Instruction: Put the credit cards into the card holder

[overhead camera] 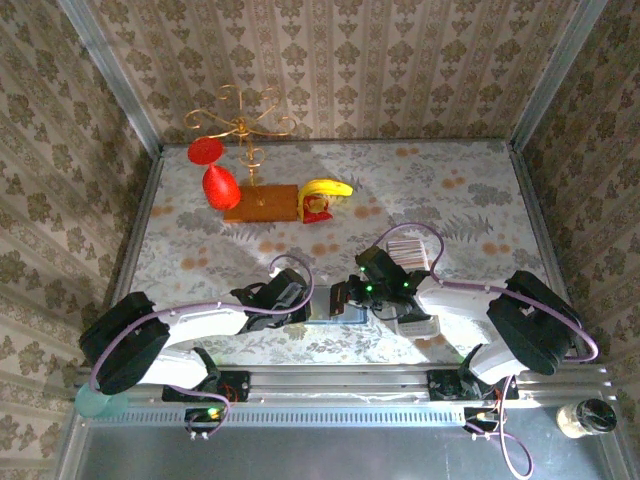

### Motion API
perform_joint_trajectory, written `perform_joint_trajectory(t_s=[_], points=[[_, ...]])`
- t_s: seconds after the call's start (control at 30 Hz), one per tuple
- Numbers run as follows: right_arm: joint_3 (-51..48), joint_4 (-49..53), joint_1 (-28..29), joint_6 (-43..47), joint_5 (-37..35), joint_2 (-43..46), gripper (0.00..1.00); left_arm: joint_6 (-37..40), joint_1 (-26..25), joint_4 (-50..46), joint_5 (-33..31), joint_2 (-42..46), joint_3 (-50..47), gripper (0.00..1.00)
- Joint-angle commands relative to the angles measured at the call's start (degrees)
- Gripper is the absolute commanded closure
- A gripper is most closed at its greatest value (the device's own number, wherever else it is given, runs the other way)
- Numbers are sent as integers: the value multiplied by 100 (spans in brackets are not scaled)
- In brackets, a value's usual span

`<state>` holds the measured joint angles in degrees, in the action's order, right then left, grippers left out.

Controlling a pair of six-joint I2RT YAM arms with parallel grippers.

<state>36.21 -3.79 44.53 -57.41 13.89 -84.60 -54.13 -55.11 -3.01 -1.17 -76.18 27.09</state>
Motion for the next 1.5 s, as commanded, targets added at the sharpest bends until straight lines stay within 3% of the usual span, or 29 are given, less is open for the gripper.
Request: perform_joint_trajectory(t_s=[0.0, 0.33, 1.27, 1.47], points=[[-110, 233, 31, 31, -287, 262, 100, 61, -84, -175, 8, -239, -55, 84], [-228, -410, 44, -244, -88, 58, 100, 34, -97, -141, 8, -248, -70, 84], [-500, -671, 55, -443, -221, 286, 100, 17, -129, -69, 86, -380, -37, 83], [-458, -717, 55, -494, -176, 318, 100, 3, -129, -100, -32, -288, -108, 79]])
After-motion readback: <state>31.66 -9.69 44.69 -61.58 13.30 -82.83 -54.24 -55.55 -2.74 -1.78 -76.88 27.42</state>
